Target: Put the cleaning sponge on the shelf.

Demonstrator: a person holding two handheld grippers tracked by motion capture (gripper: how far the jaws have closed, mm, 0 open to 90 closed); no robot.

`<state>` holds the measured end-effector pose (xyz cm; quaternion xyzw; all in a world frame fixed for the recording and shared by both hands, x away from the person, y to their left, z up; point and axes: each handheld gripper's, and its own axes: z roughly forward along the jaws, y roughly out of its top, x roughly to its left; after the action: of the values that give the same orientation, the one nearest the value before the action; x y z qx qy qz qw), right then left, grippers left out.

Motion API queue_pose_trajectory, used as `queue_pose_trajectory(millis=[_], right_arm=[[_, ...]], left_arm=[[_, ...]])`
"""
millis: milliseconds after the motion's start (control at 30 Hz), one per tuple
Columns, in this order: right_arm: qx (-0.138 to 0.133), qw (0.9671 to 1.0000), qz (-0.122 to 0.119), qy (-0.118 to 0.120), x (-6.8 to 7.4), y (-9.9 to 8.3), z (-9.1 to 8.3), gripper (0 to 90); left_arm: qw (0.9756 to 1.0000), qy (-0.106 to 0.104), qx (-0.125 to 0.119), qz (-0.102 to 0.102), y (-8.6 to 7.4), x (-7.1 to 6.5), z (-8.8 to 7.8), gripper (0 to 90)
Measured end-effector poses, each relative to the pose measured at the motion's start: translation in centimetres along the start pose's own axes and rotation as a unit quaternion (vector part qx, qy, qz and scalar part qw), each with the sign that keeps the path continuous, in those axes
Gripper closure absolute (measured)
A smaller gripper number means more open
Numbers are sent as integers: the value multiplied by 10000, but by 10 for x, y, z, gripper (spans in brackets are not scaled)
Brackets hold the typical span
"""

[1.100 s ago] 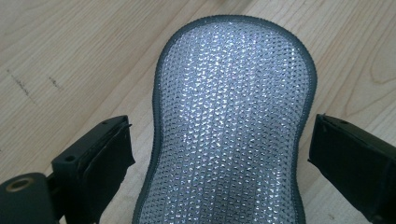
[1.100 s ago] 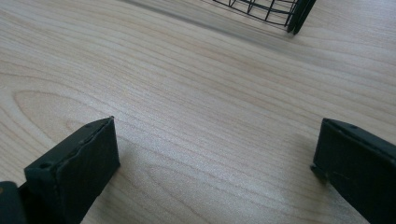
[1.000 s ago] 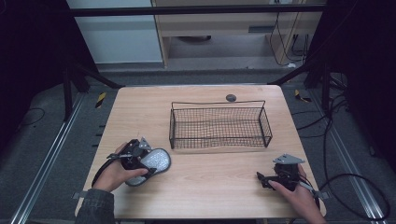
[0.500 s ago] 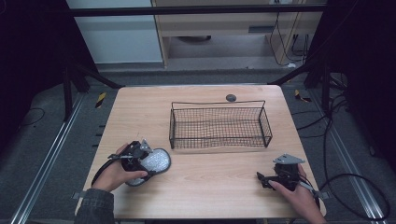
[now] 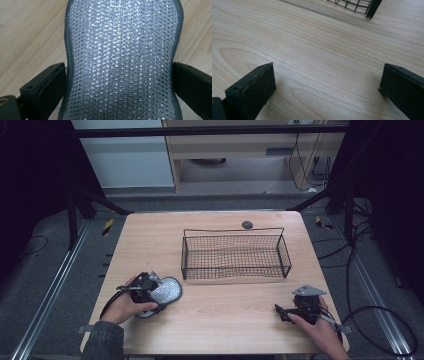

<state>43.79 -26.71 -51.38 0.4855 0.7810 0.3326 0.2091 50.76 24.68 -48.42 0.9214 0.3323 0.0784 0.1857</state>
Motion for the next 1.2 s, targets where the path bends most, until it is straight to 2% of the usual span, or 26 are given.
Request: queue_pose_trajectory(millis=[233, 300, 500, 733, 833, 900, 1000, 1100, 1200], right_arm=[[0, 10000, -2, 1, 0, 0, 0, 3], [-1, 10000, 0, 1, 0, 0, 0, 3], [0, 10000, -1, 0, 0, 0, 0, 3], [-8, 10000, -5, 2, 0, 0, 0, 3], [-9, 10000, -6, 0, 0, 0, 0, 3], [-8, 10000, -6, 0, 0, 0, 0, 3], [-8, 10000, -7, 1, 0, 0, 0, 3], [-7, 10000, -5, 0, 0, 0, 0, 3], [-8, 10000, -2, -2, 0, 0, 0, 3]], left_arm=[[9999, 37, -41, -157, 0, 4, -5, 51], [9995, 162, -199, -174, 1, 3, -14, 51], [9986, 221, -486, -37, 1, 2, -28, 51], [9957, 368, -833, 147, 3, -2, -53, 53], [9936, 444, -1021, 178, 8, -3, -62, 53], [9933, 450, -1049, 196, 10, -3, -65, 53], [9923, 591, -1043, 297, 16, -3, -74, 53], [9916, 696, -1057, 280, 22, -1, -78, 53], [9904, 717, -1132, 325, 27, -2, -80, 53]])
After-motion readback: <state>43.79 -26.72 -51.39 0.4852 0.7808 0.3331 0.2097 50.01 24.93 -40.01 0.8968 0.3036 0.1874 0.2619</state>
